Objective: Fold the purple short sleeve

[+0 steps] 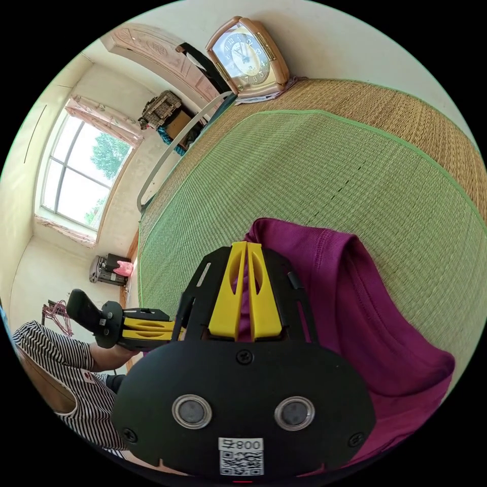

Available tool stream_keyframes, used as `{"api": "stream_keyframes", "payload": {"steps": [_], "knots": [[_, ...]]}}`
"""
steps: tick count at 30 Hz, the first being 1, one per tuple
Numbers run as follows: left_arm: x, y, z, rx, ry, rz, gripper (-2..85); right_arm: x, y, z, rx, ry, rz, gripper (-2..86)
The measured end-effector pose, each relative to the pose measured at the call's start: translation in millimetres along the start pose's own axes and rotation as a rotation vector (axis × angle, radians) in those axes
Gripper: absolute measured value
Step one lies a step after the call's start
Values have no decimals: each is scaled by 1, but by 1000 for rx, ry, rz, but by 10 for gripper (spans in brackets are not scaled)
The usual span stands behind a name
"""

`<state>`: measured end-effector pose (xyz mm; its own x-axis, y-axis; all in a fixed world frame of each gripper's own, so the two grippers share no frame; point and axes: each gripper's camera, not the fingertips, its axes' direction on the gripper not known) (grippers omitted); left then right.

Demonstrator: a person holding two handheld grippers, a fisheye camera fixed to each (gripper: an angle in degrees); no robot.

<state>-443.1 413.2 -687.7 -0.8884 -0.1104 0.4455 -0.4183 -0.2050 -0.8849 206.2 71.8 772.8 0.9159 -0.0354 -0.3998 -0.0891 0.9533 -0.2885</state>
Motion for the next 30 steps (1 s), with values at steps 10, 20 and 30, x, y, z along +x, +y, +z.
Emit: {"api": "stream_keyframes", "payload": {"steps": [10, 20, 30], "knots": [[9, 19, -3, 43, -38, -10, 1, -9, 26, -14, 65, -30, -48, 0], [7, 39, 8, 7, -78, -6, 1, 7, 73, 5, 18, 32, -21, 0], [-5, 66, 11, 0, -17, 1, 1, 20, 111, -1, 56, -3, 12, 1]]}}
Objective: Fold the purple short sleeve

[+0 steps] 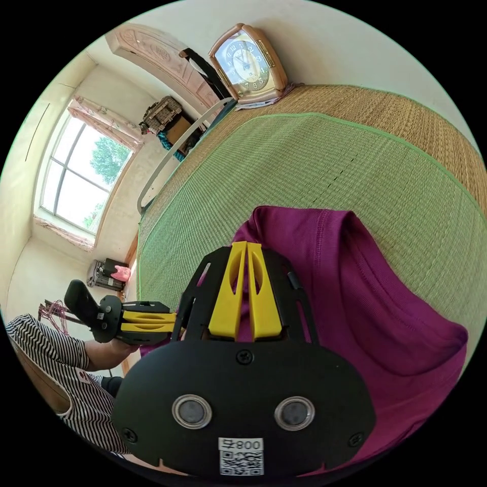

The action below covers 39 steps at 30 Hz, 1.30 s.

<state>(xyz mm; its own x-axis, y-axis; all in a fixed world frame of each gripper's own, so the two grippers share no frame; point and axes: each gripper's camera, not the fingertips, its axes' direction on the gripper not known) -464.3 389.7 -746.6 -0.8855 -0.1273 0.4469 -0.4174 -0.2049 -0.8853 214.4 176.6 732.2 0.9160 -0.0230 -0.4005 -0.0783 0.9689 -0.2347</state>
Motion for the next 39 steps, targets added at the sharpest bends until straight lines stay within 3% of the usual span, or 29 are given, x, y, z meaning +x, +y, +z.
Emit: {"api": "stream_keyframes", "payload": {"steps": [10, 21, 26, 33, 39], "knots": [[-26, 41, -30, 115, 13, -57, 18, 8, 103, -68, 203, -31, 99, 11], [-49, 99, -82, 156, 367, -102, 66, -5, 320, -152, 234, -79, 301, 24], [-59, 137, -103, 122, 402, -136, 81, -30, 427, -204, 250, -4, 411, 32], [-120, 218, -118, 96, 512, -366, 93, -51, 551, -251, 332, 39, 547, 54], [-167, 286, -109, 9, 500, -508, 102, -53, 634, -258, 320, 78, 652, 69]]}}
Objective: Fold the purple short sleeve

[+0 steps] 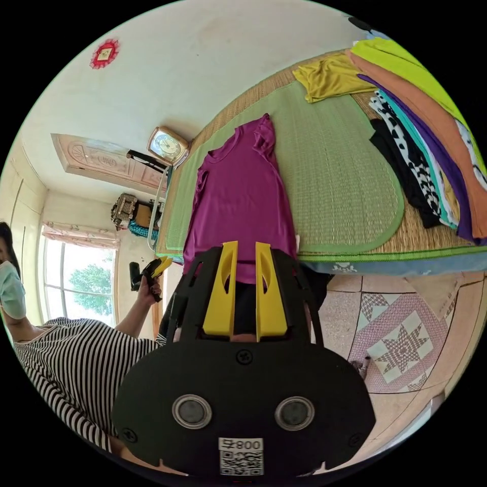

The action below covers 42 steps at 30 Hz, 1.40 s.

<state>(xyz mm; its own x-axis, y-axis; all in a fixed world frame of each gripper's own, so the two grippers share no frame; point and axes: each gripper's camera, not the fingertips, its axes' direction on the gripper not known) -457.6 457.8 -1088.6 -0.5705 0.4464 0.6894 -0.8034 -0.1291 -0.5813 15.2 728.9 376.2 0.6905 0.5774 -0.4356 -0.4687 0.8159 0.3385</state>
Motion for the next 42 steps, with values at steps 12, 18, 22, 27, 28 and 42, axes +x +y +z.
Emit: {"api": "stream_keyframes", "payload": {"steps": [12, 18, 22, 27, 28, 42], "knots": [[-112, 34, 3, -57, 143, -224, 113, 98, 61, 10, -36, -54, 195, 84], [-143, 40, -3, -90, 163, -266, 112, 140, 74, 16, 5, -188, 266, 87], [-156, 43, -7, -104, 158, -269, 111, 160, 77, 22, 6, -233, 300, 87], [-176, 47, -12, -113, 170, -283, 110, 177, 80, 22, 19, -284, 317, 85], [-178, 48, -13, -113, 171, -283, 109, 181, 82, 20, 24, -294, 322, 85], [-227, 50, -24, -121, 200, -305, 109, 213, 92, 25, 8, -344, 382, 65]]}}
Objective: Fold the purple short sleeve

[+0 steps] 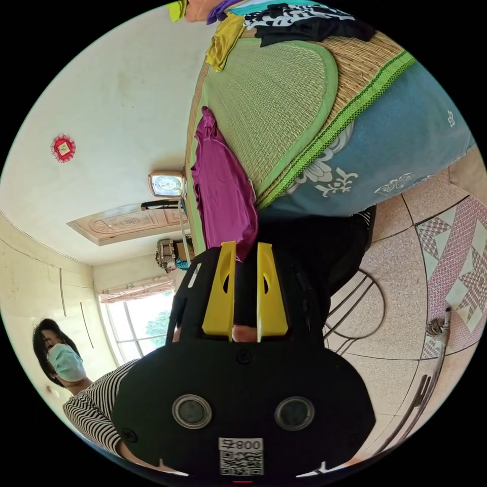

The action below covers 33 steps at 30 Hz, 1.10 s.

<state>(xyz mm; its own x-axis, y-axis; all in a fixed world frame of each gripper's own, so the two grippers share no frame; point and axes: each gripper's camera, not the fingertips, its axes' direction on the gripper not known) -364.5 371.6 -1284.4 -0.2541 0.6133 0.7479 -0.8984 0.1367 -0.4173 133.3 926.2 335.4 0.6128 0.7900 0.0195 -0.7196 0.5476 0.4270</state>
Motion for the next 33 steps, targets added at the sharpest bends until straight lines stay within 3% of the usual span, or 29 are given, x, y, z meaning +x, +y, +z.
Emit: {"api": "stream_keyframes", "payload": {"steps": [13, 33], "knots": [[-53, 4, -12, 36, 87, -35, 110, -31, -4, -32, -36, -37, -117, 19], [-95, 1, -16, 123, 483, 23, 98, -38, -5, -25, -64, 64, -77, 18]]}}
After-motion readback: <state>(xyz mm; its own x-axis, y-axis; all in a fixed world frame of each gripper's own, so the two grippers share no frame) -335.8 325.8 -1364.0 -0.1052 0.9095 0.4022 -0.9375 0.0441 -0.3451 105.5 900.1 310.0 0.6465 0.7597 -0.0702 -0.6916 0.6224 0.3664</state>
